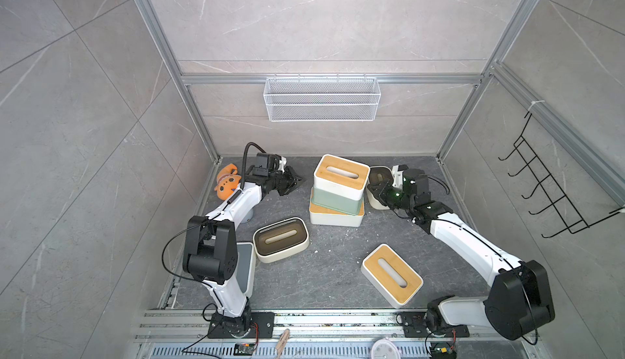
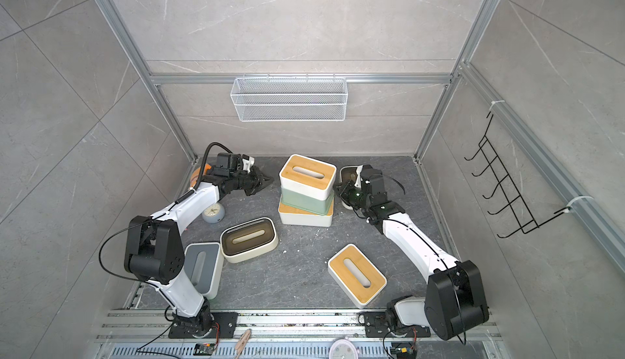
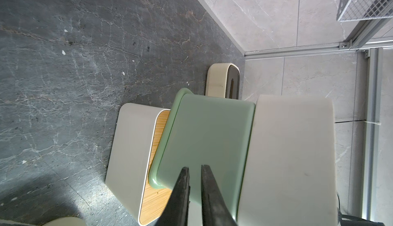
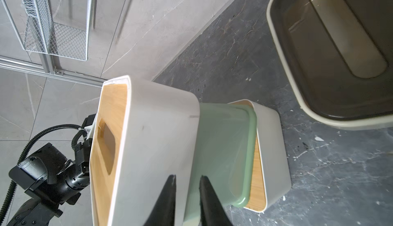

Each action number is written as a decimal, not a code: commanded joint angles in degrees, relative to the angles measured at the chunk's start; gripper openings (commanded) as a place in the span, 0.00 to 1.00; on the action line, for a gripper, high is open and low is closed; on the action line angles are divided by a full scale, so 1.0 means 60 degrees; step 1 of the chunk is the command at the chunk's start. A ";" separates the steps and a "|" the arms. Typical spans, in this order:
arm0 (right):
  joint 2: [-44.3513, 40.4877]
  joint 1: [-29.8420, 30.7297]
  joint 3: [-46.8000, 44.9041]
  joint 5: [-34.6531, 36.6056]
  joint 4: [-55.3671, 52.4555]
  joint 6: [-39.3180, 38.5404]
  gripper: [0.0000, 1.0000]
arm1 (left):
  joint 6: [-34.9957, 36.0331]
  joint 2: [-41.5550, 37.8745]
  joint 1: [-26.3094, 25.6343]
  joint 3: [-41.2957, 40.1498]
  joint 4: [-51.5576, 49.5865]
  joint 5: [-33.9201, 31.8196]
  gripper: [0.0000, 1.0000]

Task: Stack the tissue boxes
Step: Adjust the tissue box on the tissue box.

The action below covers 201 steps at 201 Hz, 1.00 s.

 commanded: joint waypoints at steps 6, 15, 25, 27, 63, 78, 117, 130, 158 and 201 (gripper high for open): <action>0.0062 0.0063 0.0318 -0.0029 -0.0077 -0.0089 0.24 | 0.0325 0.0130 -0.0164 0.0453 -0.0107 0.0441 0.16; 0.0076 0.0057 0.0319 0.0000 -0.0061 -0.0091 0.24 | 0.0344 0.0147 -0.0189 0.0450 -0.0129 0.0448 0.16; 0.0136 0.0063 0.0359 -0.0026 -0.0062 -0.0090 0.24 | 0.0373 0.0135 -0.0226 0.0444 -0.0122 0.0460 0.16; 0.0154 0.0068 0.0380 -0.0035 -0.0058 -0.0091 0.24 | 0.0367 0.0138 -0.0226 0.0435 -0.0128 0.0454 0.16; 0.0355 0.0075 0.0551 -0.0047 -0.0089 -0.0102 0.25 | 0.0400 0.0111 -0.0243 0.0445 -0.0159 0.0491 0.16; 0.0393 0.0077 0.0615 -0.0043 -0.0090 -0.0114 0.26 | 0.0407 0.0129 -0.0241 0.0444 -0.0147 0.0518 0.16; 0.0534 0.0080 0.0757 -0.0143 -0.0077 -0.0120 0.27 | 0.0446 0.0123 -0.0313 0.0456 -0.0087 0.0593 0.16; 0.0541 0.0082 0.0758 -0.0138 -0.0083 -0.0118 0.27 | 0.0440 0.0108 -0.0339 0.0460 -0.0107 0.0612 0.16; 0.0232 0.0062 0.0641 0.0453 -0.0479 -0.0189 0.28 | 0.0448 -0.0171 -0.0315 0.0389 -0.0395 0.0192 0.16; 0.0335 -0.0141 0.0718 0.0887 -0.1190 -0.0106 0.28 | 0.0551 -0.0237 -0.0256 0.0848 -0.1061 -0.0716 0.16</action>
